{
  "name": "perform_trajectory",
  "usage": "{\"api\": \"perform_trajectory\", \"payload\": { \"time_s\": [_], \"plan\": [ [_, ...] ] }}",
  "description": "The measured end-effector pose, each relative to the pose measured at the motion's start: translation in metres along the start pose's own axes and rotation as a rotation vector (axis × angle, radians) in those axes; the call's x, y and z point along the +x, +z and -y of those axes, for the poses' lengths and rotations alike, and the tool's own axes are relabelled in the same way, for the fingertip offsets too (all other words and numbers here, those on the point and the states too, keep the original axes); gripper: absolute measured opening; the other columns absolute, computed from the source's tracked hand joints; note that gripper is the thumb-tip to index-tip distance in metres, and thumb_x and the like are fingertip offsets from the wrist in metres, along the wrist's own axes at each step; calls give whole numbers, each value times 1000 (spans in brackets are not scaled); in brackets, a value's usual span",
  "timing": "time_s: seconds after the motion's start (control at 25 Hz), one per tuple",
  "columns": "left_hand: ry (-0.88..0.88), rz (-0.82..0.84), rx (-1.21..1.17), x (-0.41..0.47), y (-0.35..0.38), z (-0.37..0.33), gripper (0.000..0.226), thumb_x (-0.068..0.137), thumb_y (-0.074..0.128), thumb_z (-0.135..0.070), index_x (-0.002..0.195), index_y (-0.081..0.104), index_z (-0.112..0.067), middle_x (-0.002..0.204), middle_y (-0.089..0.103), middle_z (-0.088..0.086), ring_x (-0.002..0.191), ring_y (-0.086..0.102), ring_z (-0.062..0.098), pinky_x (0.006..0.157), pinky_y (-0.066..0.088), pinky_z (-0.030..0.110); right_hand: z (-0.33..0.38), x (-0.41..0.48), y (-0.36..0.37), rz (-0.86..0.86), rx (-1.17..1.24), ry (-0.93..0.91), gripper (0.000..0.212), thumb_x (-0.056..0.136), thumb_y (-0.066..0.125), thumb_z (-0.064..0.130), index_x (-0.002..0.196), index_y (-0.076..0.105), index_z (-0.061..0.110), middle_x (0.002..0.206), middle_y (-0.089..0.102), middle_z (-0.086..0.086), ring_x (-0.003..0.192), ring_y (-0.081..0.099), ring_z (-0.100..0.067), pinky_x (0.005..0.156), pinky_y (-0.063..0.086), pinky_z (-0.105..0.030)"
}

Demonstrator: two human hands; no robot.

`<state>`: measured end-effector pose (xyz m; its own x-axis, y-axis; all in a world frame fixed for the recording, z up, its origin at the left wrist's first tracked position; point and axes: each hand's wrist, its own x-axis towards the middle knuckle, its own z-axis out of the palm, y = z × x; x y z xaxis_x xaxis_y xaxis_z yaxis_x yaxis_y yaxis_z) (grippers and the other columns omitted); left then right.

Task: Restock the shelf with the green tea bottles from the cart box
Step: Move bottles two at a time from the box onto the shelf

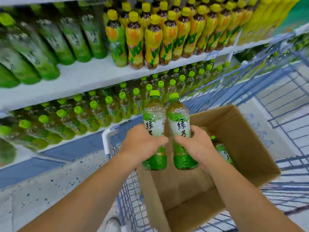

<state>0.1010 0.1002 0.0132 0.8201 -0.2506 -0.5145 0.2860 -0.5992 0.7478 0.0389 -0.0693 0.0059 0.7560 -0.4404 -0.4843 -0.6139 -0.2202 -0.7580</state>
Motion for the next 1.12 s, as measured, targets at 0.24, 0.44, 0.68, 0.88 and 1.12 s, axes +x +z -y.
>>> {"api": "perform_trajectory", "payload": {
  "time_s": [0.24, 0.44, 0.68, 0.88, 1.12],
  "plan": [
    [78, -144, -78, 19, -83, 2, 26, 63, 78, -29, 79, 67, -11, 64, 68, -1, 52, 58, 12, 49, 44, 25, 65, 10, 45, -21, 4, -110, 20, 77, 77, 22, 93, 66, 27, 86, 71, 10, 73, 64, -2, 54, 46, -20],
    [108, -317, -46, 52, -151, 5, 23, 63, 79, -31, 76, 62, -22, 65, 67, -8, 50, 58, -2, 45, 40, 14, 114, 49, 81, 52, 21, -206, 24, 77, 80, 30, 95, 65, 36, 90, 70, 15, 82, 66, -7, 64, 51, -30],
    [142, -541, -71, 94, -215, 9, 31, 65, 82, -29, 89, 63, -25, 76, 70, -13, 59, 61, -7, 45, 38, 8, 176, 103, 135, 172, 26, -339, 28, 71, 85, 28, 93, 70, 35, 81, 74, 24, 75, 71, -1, 72, 58, -32],
    [197, -684, -80, 144, -257, 28, 31, 69, 84, -29, 83, 58, -23, 70, 66, -10, 59, 61, -4, 43, 42, 14, 219, 147, 200, 237, 4, -486, 28, 71, 88, 29, 92, 70, 34, 77, 72, 24, 69, 66, 11, 56, 51, -13],
    [266, -751, -99, 195, -287, 51, 32, 73, 84, -25, 86, 54, -27, 71, 61, -12, 62, 57, -9, 47, 39, 7, 247, 192, 255, 143, -7, -598, 32, 70, 90, 29, 92, 67, 36, 87, 72, 21, 79, 67, 6, 71, 57, -21]
  ]
}}
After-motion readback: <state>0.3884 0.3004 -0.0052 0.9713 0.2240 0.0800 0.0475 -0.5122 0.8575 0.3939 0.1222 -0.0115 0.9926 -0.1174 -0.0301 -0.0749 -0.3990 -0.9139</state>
